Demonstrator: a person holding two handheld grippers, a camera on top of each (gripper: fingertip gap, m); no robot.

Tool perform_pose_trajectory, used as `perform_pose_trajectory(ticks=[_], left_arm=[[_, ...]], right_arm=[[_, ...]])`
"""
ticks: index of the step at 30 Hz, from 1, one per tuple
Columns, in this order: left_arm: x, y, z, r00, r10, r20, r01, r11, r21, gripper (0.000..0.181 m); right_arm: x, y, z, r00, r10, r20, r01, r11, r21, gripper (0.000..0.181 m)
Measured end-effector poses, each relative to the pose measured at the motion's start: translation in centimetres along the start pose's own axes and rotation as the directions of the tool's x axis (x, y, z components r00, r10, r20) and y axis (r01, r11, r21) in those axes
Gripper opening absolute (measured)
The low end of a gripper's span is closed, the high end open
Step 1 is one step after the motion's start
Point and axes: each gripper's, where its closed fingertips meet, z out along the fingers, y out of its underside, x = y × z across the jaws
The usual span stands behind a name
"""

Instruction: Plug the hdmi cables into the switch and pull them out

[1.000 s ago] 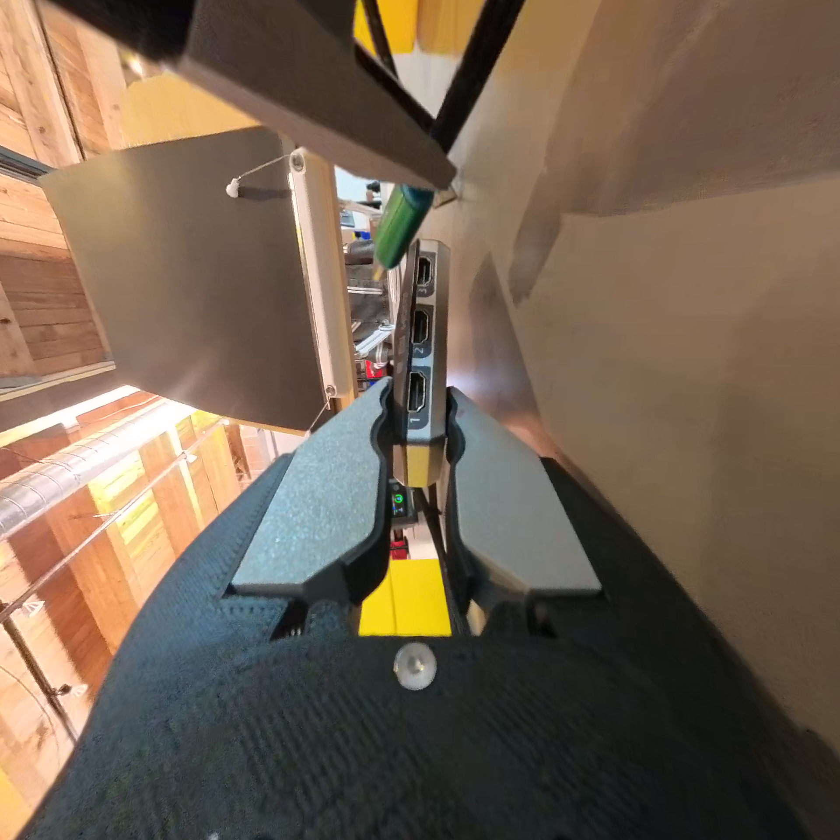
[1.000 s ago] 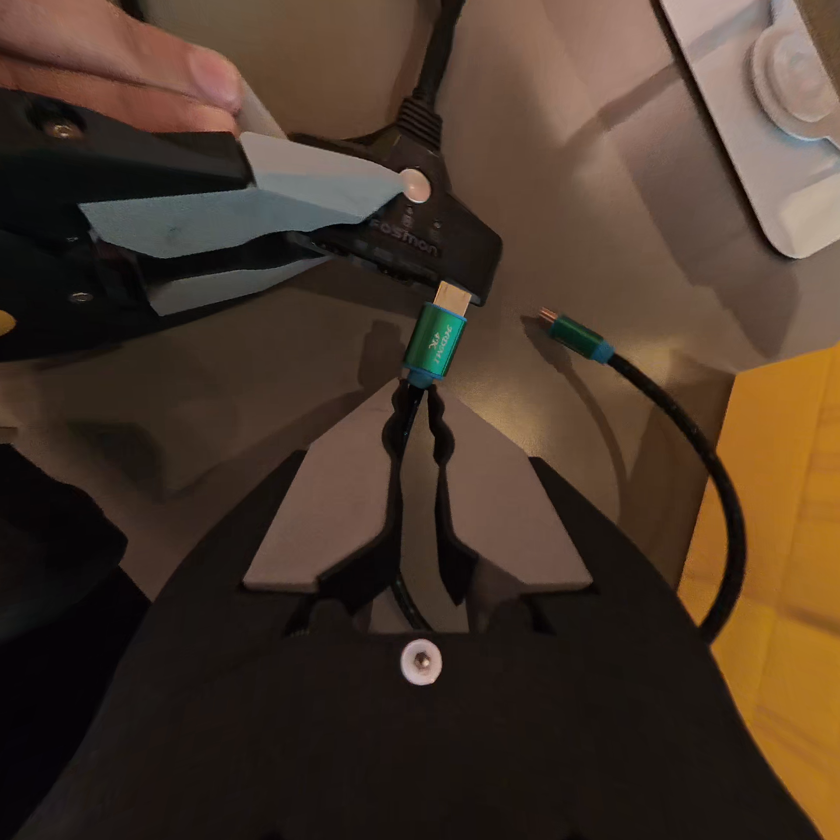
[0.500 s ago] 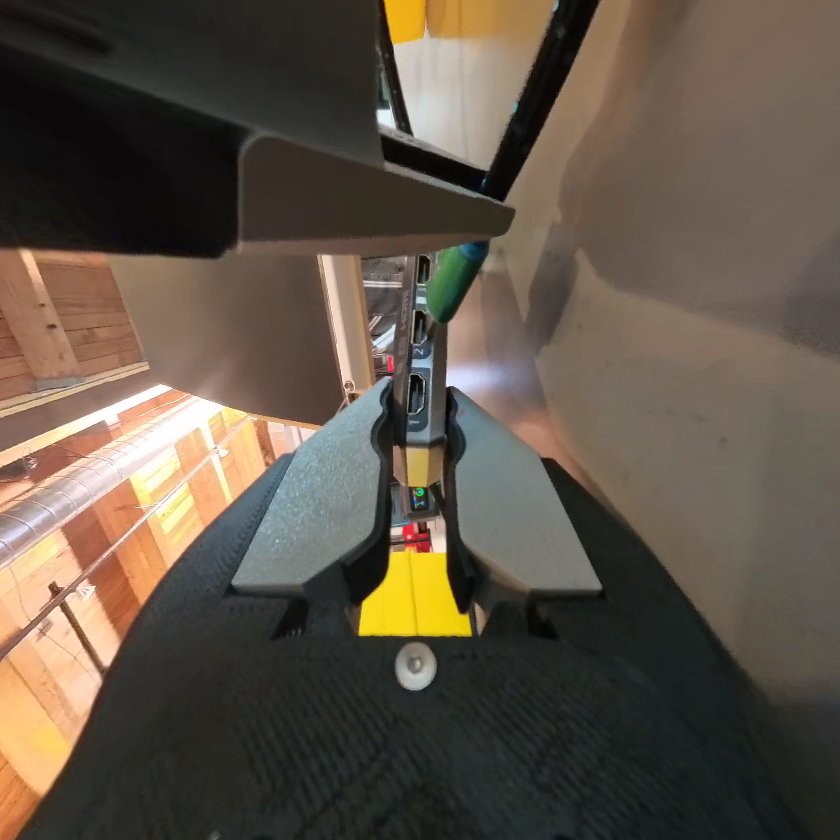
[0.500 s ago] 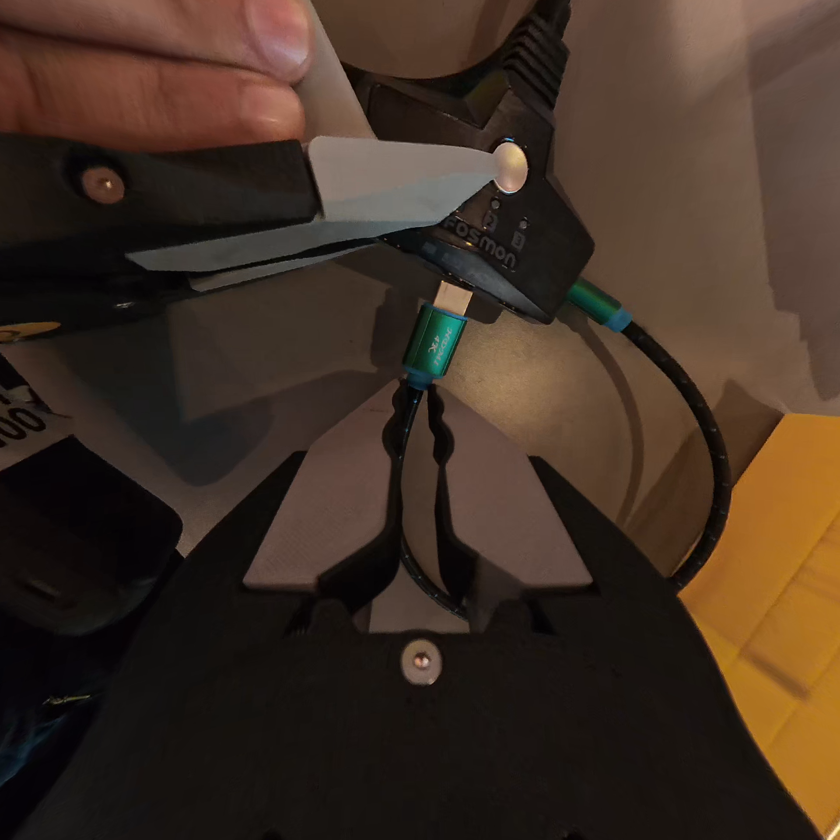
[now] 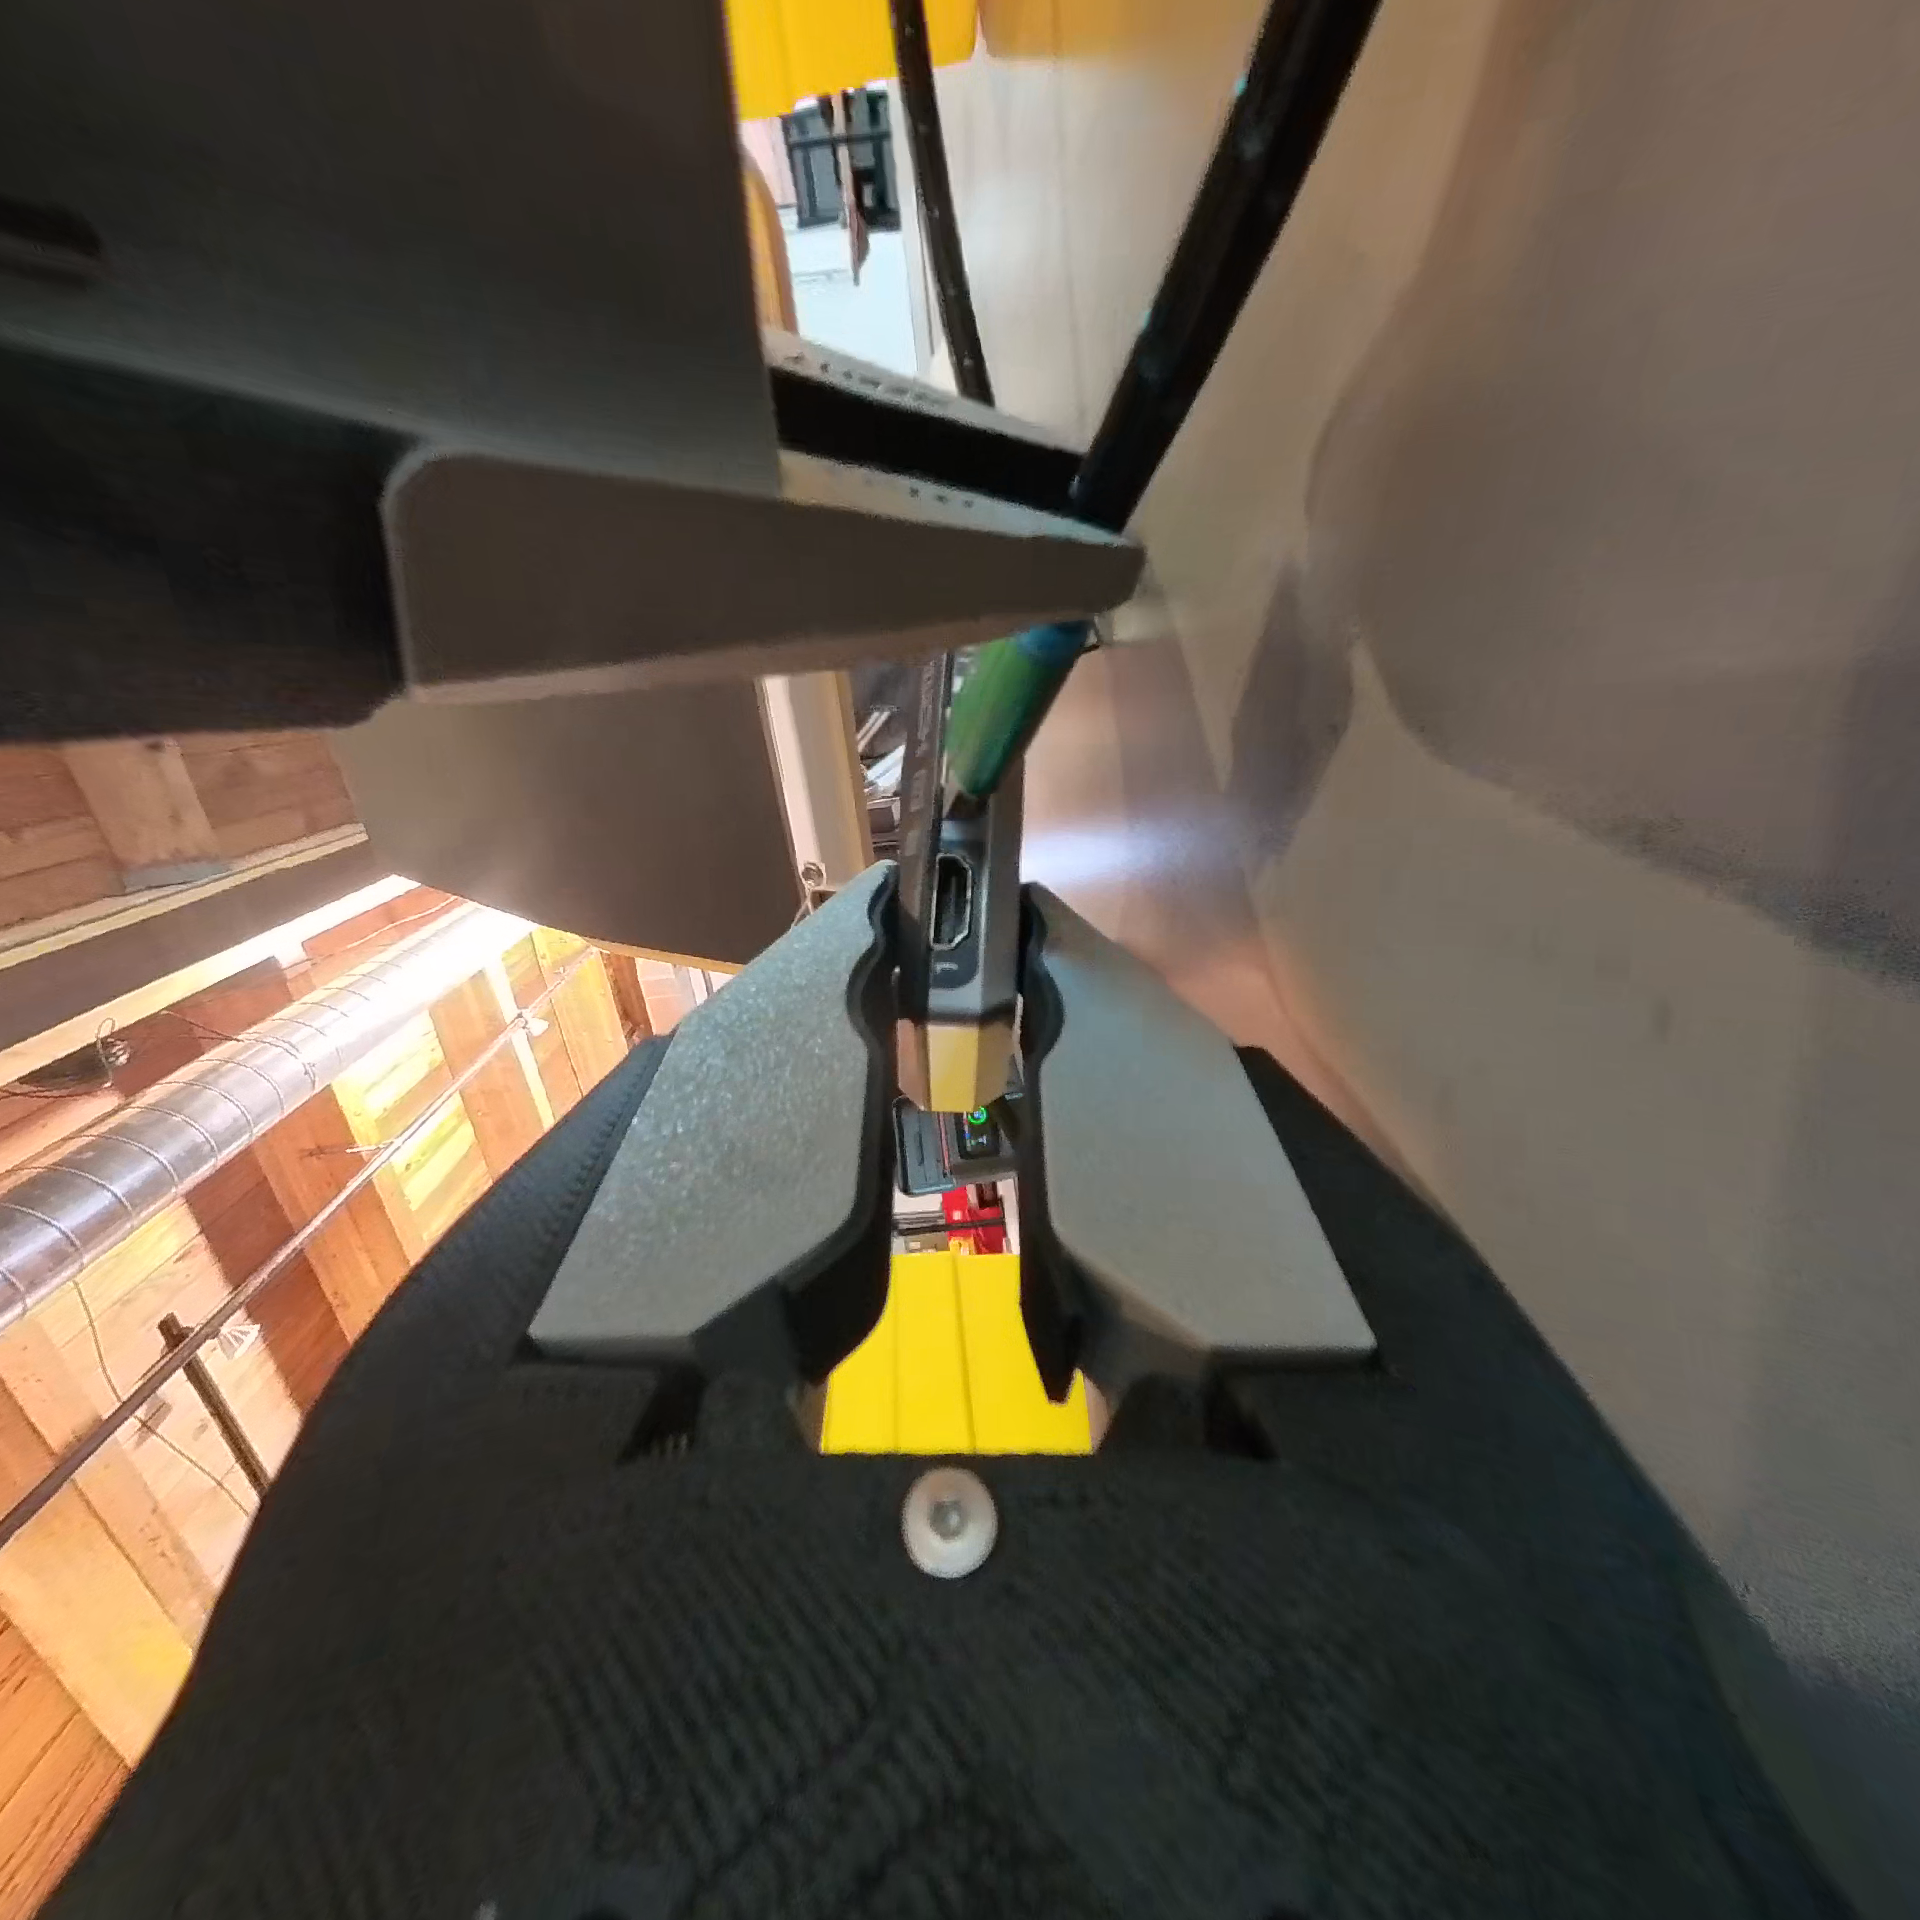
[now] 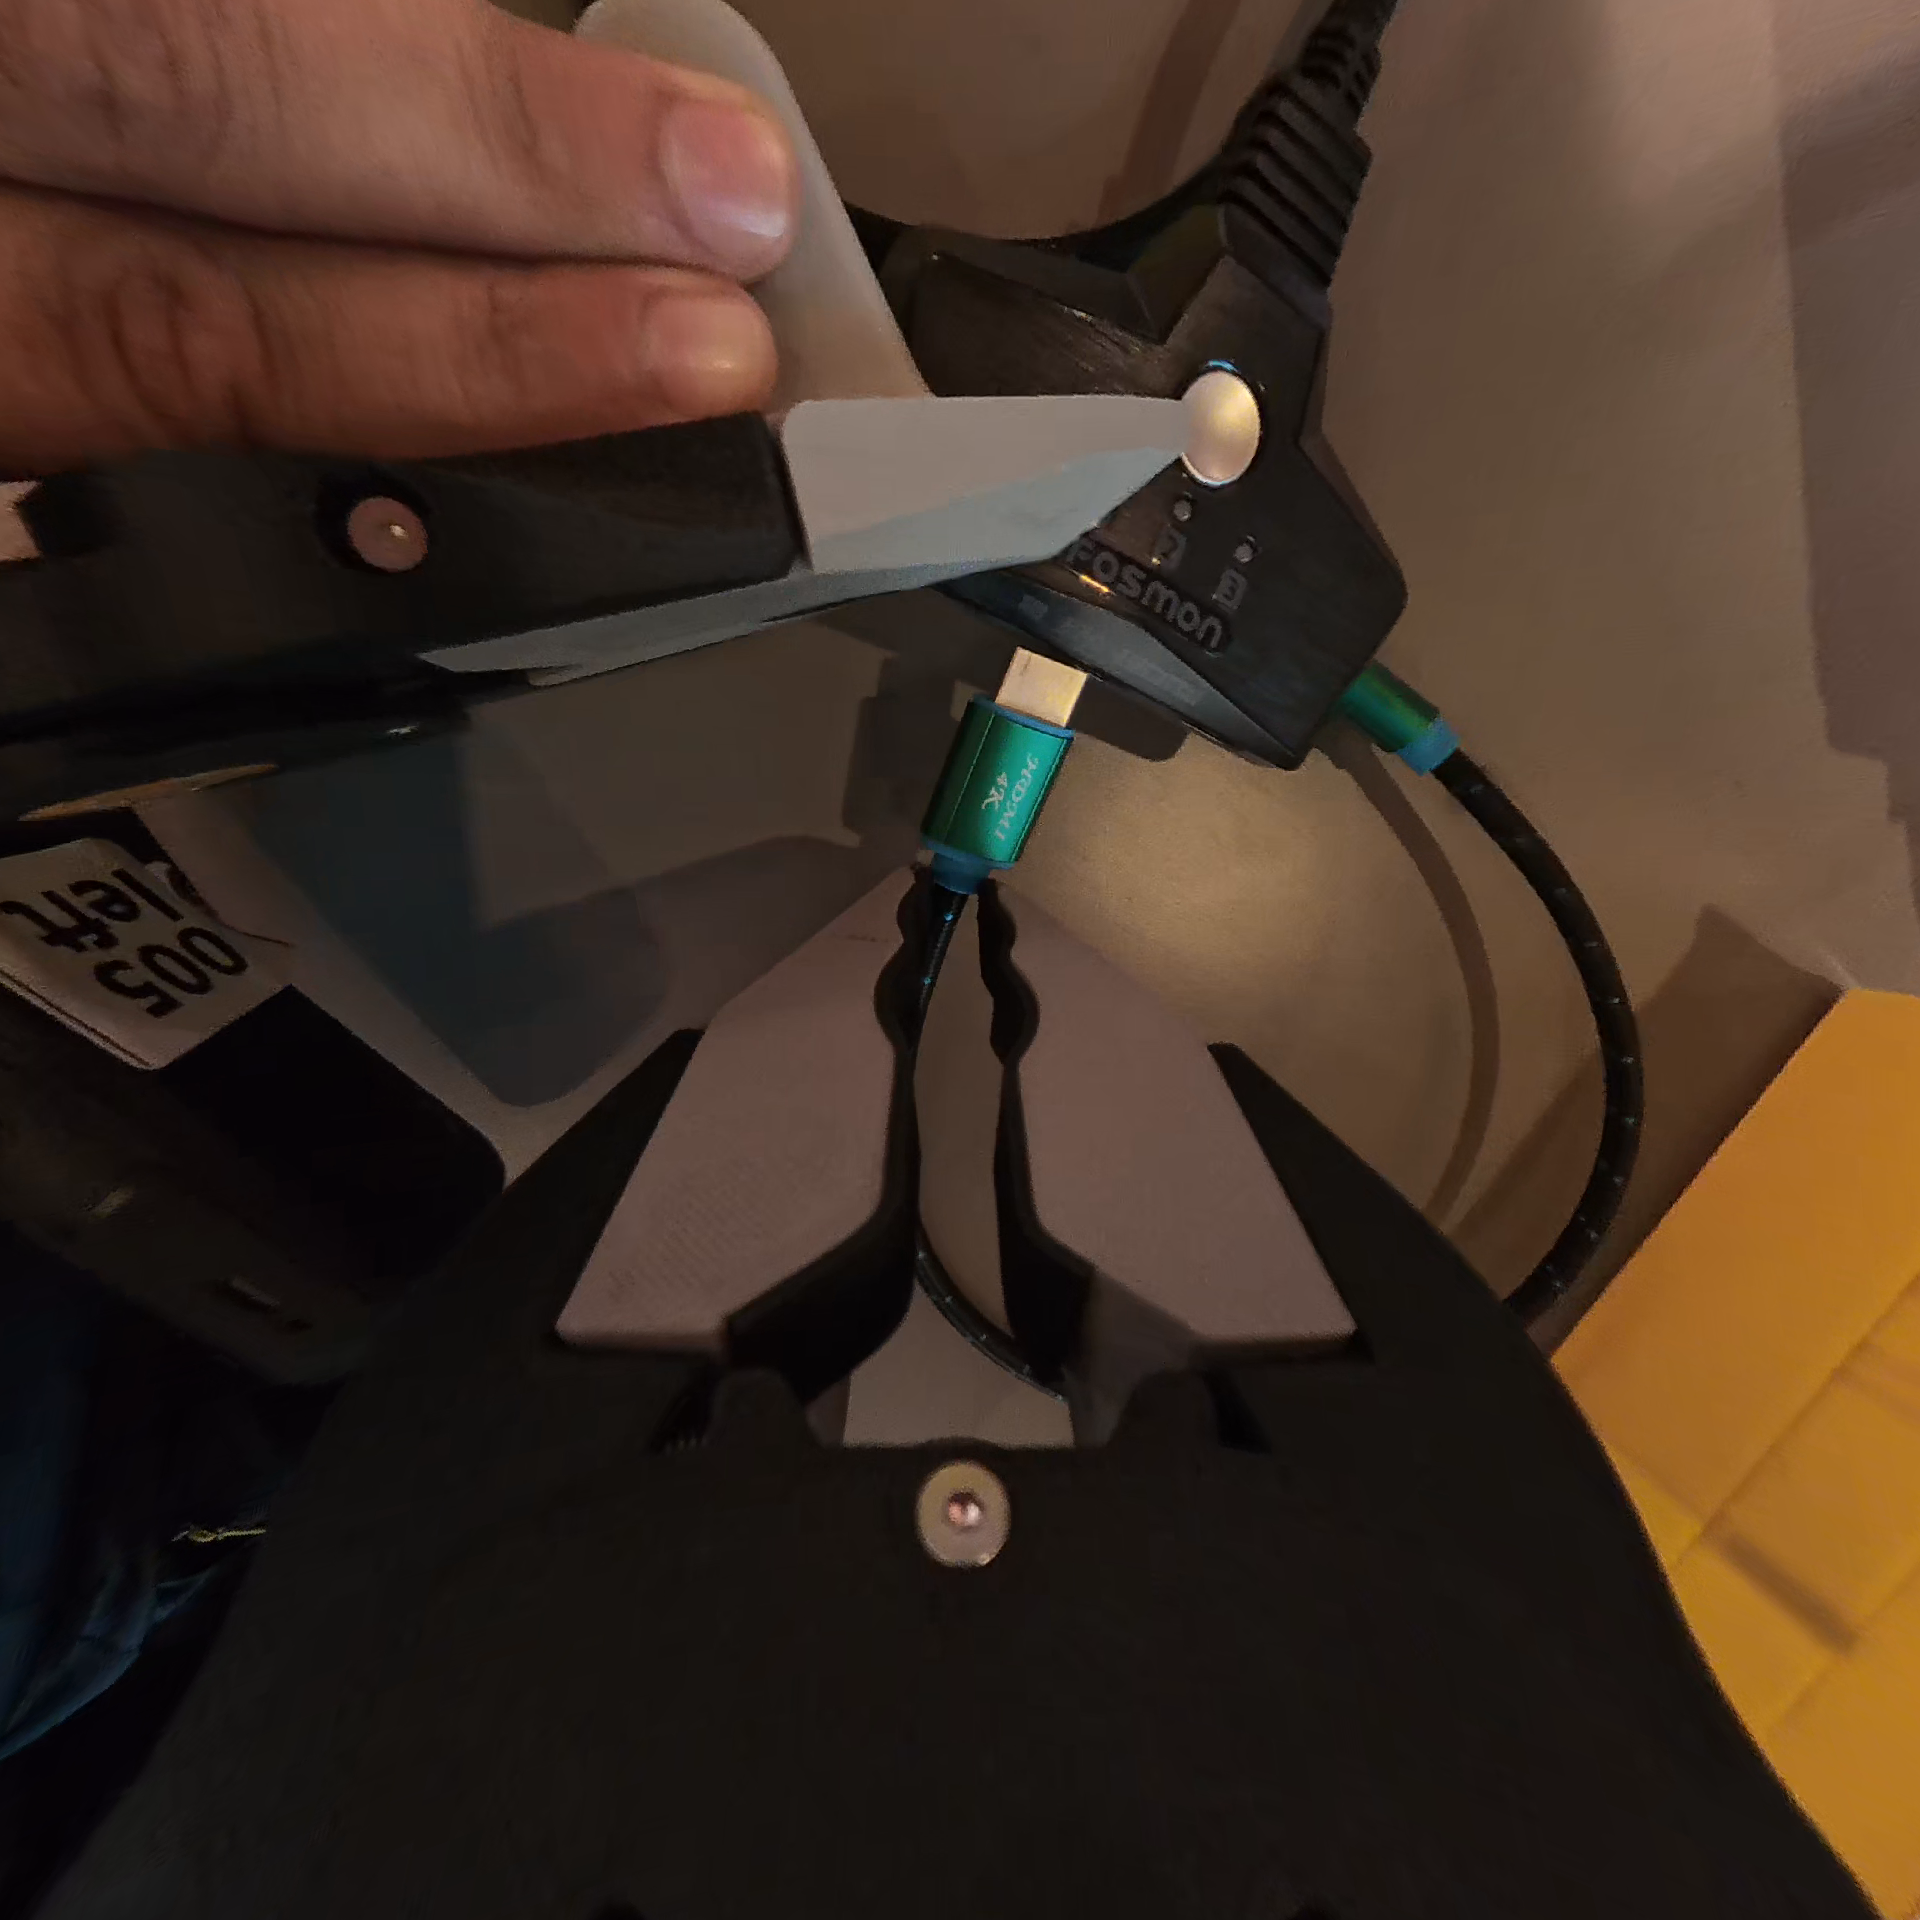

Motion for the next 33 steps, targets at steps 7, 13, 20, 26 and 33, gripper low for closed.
perform_pose_trajectory(ticks=[7,13,20,26,33], left_arm=[[0.0,-0.1,-0.1,1.000,0.005,0.003,-0.005,1.000,0.005,0.018],[-0.2,-0.4,-0.2,1.000,0.021,0.019,-0.022,1.000,0.012,0.018],[-0.4,-0.4,-0.3,0.998,0.042,0.037,-0.042,0.999,0.002,0.018],[-0.2,-0.5,-0.3,0.999,0.032,0.024,-0.032,0.999,0.004,0.018],[0.0,-0.1,0.0,1.000,0.014,0.004,-0.014,1.000,-0.009,0.018]], right_arm=[[0.7,0.5,0.1,1.000,0.012,0.001,-0.012,0.998,-0.068,0.006],[0.5,0.8,-0.2,0.995,0.070,0.076,-0.056,0.984,-0.172,0.005],[0.3,0.8,-0.2,0.987,0.114,0.110,-0.080,0.958,-0.277,0.006],[0.0,0.9,-0.1,0.995,0.047,0.087,-0.012,0.928,-0.371,0.005],[0.1,0.6,0.0,0.988,0.070,0.136,-0.016,0.932,-0.362,0.005]])
